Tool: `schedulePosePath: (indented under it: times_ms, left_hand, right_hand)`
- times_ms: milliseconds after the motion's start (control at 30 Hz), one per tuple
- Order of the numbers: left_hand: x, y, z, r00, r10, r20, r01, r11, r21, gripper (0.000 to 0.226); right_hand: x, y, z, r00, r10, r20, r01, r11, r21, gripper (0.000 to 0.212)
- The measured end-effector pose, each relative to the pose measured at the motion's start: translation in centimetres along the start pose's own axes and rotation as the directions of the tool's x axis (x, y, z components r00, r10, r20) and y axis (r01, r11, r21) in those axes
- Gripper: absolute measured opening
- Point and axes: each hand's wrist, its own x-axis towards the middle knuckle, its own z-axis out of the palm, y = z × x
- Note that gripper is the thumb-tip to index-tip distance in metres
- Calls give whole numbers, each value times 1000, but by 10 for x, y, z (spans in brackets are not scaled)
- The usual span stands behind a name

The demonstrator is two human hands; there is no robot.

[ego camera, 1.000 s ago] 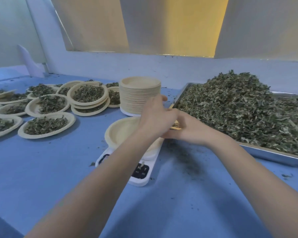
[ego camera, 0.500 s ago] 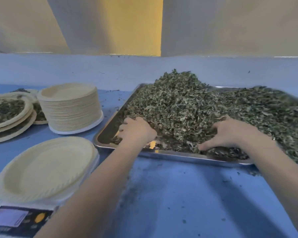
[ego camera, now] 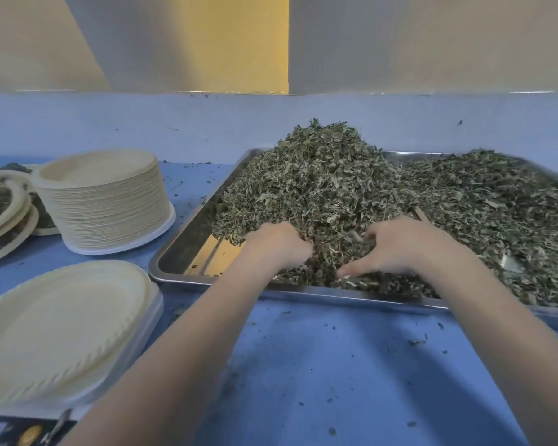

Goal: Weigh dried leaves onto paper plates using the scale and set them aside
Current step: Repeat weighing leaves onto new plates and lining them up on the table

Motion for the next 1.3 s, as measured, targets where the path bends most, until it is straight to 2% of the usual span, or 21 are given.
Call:
schedulePosePath:
  times_ms: [33,100,200,233,333,433,467,533,733,933,1100,1233,1300]
  left_hand:
    - [-1,1,0,998,9,65,-6,999,-45,48]
    - [-2,11,4,978,92,189,-39,962,-271,38]
    - [-4,23,11,974,143,177,-45,884,-466,17]
    - [-4,24,11,977,136,162,-36,862,-506,14]
    - [-6,18,2,986,103,129,4,765,-644,9]
    - [-8,10,-15,994,84,67,-3,642,-767,13]
    - [-8,7,-20,995,79,56,-4,609,-793,23]
    - [-9,2,-29,996,63,60,11,596,-803,40]
    - [-20,-14,-43,999,12,52,33,615,-788,53]
    - [-33,-37,-73,992,-74,-100,-39,579,-814,46]
    - [-65,-82,-112,967,-135,-216,-86,625,-776,35]
    - [-106,-132,-134,951,-202,-232,-42,663,-747,32]
    - [-127,-156,-135,958,-217,-185,10,674,-739,32]
  right_hand:
    - [-1,-2,1,998,19,63,-22,999,48,84]
    - [-2,-12,7,994,-34,102,11,975,222,62]
    - [6,-24,18,989,-140,-46,147,945,292,38]
    - [7,-26,18,985,-148,-84,168,922,348,39]
    - [7,-26,13,975,-137,-175,212,809,549,60]
    - [8,-28,4,927,-140,-348,328,753,571,64]
    - [8,-30,0,911,-142,-387,359,734,576,63]
    - [8,-35,-4,895,-160,-417,400,702,590,60]
    - [12,-55,-3,855,-202,-478,483,644,593,45]
    - [9,-91,-27,813,-246,-528,551,621,558,38]
    - [-9,-145,-53,750,-344,-565,647,558,519,36]
    - [-34,-200,-58,706,-444,-551,707,477,521,39]
    - [-44,-225,-53,708,-505,-494,705,452,547,42]
